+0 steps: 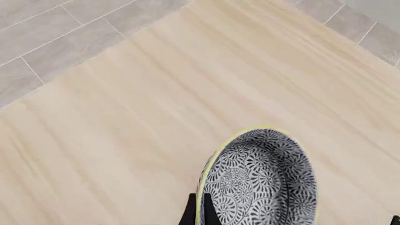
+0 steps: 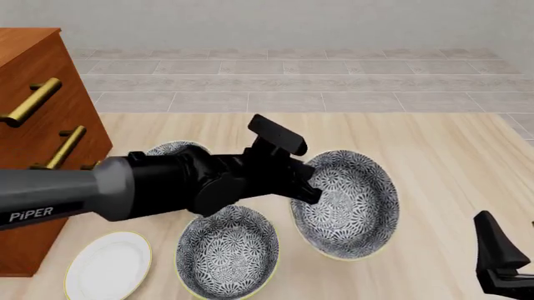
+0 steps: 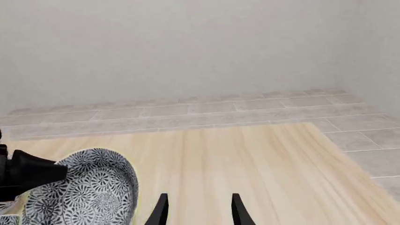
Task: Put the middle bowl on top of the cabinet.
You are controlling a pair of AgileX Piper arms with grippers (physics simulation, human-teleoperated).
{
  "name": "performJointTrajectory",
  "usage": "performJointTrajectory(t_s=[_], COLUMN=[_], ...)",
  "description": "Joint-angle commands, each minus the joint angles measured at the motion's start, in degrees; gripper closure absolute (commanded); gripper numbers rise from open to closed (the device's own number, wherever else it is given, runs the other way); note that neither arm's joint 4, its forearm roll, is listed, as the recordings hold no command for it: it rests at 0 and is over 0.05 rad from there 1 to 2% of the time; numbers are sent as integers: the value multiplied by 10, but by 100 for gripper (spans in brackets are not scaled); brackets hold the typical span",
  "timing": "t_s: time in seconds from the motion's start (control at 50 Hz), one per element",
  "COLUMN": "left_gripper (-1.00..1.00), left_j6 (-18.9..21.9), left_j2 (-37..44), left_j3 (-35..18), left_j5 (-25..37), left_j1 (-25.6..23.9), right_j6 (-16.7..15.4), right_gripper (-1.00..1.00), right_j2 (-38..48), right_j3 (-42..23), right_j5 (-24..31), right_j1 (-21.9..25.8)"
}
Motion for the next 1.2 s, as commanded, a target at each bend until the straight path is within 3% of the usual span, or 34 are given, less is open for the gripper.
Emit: performJointTrajectory(t_s=[0.02, 0.2, 0.24, 0.26, 0.3, 0.32, 0.62, 0.82, 0.86, 0.94, 1.0, 1.06, 1.12, 1.14, 1.2], left_gripper=[100, 100, 100, 100, 100, 100, 100, 100, 100, 100, 100, 100, 100, 100, 100], left_j6=[12, -1, -10, -17, -44, -28, -18, -95, -88, -76, -96, -122, -108, -123, -117], left_j2=[-58, -109, -117, -123, -113, -126, -186, -198, -202, -214, -216, -211, -216, -213, -216], left_j3=[-7, -2, -4, 0, -17, -16, -24, -28, -28, -14, -16, -15, -16, -14, -17], left_j5=[39, 74, 81, 99, 119, 120, 159, 207, 209, 239, 239, 258, 267, 271, 281], left_j1=[1, 28, 31, 58, 40, 39, 26, 44, 48, 108, 102, 127, 149, 151, 166], right_j6=[0, 1, 1, 1, 2, 1, 3, 5, 4, 6, 6, 5, 3, 2, 2], right_gripper=[-100, -100, -100, -100, -100, -100, -100, -100, -100, -100, -100, -100, -100, -100, -100], right_j2=[5, 7, 7, 8, 7, 8, 8, 5, 3, 3, 3, 3, 4, 3, 0], right_j3=[1, 1, 1, 1, 0, 1, 0, 1, 1, 1, 1, 0, -1, 0, 1], right_j5=[-4, -5, -6, -6, -4, -6, -5, -4, -3, -2, -3, -2, -1, -2, 0], right_j1=[2, 0, 0, 0, 0, 1, -1, -3, -3, -5, -4, -3, -3, -3, -4])
